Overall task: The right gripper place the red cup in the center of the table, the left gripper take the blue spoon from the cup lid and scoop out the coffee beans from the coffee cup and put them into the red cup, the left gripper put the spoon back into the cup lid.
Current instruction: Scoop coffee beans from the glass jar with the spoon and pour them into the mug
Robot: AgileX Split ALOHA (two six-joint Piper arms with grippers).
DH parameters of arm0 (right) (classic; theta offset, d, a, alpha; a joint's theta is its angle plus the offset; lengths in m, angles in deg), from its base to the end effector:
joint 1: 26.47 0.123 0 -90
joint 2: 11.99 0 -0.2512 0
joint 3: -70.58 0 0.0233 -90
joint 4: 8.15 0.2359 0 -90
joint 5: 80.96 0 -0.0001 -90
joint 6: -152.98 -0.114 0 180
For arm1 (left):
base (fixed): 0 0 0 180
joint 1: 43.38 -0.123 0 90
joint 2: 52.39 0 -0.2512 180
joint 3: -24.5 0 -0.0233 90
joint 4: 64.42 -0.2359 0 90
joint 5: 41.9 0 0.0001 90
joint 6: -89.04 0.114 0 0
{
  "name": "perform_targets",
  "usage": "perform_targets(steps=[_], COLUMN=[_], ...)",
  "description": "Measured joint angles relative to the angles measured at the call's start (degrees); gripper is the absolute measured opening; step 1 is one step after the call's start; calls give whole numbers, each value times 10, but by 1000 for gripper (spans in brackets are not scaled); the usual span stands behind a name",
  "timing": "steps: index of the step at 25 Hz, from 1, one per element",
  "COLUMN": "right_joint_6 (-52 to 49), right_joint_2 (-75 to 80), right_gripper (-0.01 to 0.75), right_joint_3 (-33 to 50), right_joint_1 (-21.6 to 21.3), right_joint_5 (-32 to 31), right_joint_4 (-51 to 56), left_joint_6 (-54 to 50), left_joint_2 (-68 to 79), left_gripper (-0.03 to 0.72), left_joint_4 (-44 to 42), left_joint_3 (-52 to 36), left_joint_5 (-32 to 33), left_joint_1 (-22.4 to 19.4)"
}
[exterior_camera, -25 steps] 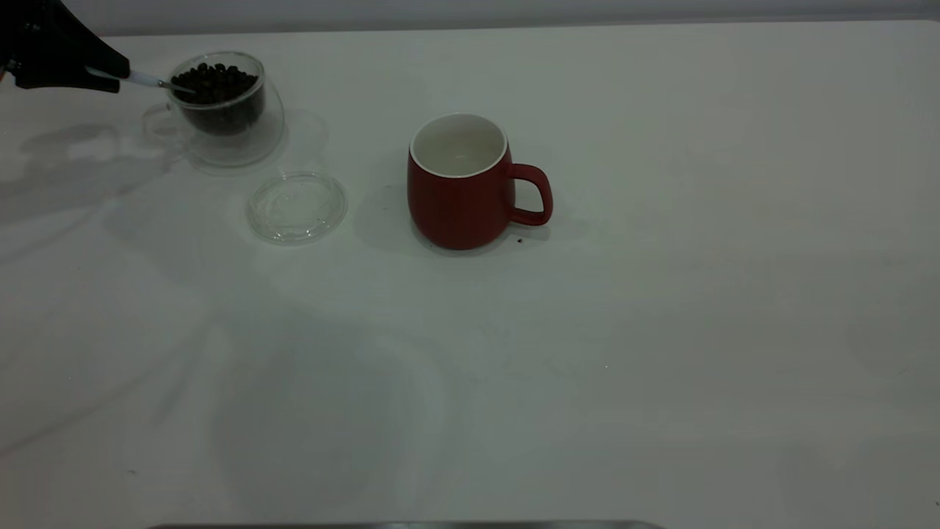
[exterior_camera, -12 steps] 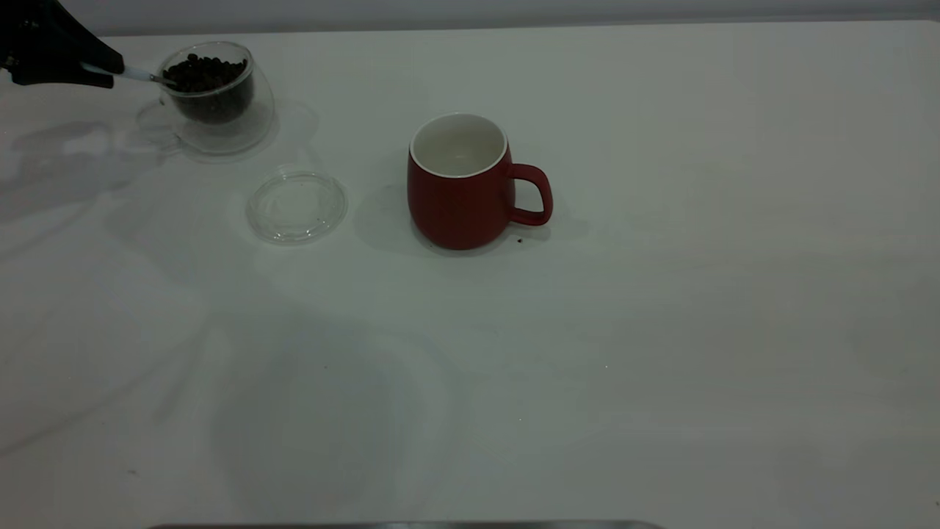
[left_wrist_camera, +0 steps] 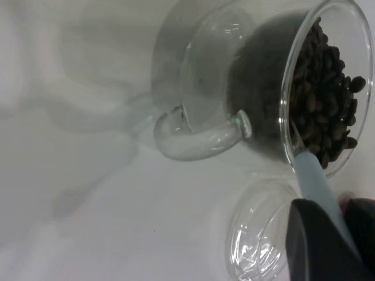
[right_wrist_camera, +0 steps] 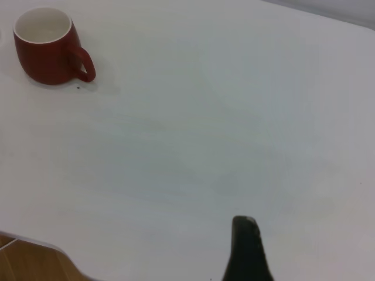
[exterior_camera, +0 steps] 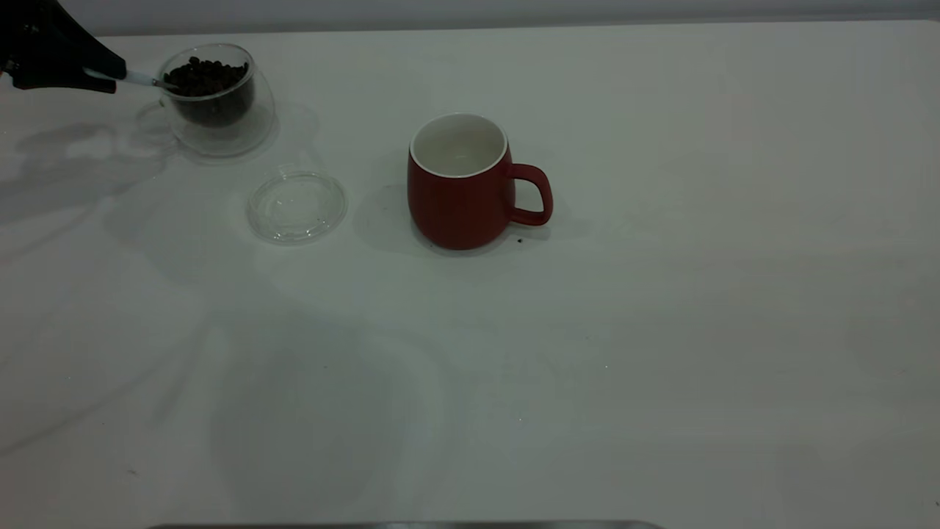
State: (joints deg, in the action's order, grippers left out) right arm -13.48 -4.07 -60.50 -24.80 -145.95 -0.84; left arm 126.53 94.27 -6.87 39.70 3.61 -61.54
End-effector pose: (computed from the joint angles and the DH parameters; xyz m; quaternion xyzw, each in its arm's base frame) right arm 0.0319 0.0141 0.2466 -0.1199 0.8639 0.0131 0.4891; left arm 0.4328 0.0697 0.0368 -0.1764 0.9189 -0.3007 0.1849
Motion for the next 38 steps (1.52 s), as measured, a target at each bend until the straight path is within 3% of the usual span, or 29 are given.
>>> perform_targets(steps=[24, 38], right_joint_6=[0, 0], right_joint_2=[0, 0], right_gripper=[573, 573], right_joint_3=[0, 0], right_joint_1=[0, 0], right_joint_5=[0, 0], right_joint_4=[0, 0], left_joint_6=[28, 27], left_joint_2=[0, 0], left_gripper=[124, 124], left_joint_4=[28, 21], left_joint_3=[0, 0], left_joint_5=[39, 91], left_joint_1=[-1, -39])
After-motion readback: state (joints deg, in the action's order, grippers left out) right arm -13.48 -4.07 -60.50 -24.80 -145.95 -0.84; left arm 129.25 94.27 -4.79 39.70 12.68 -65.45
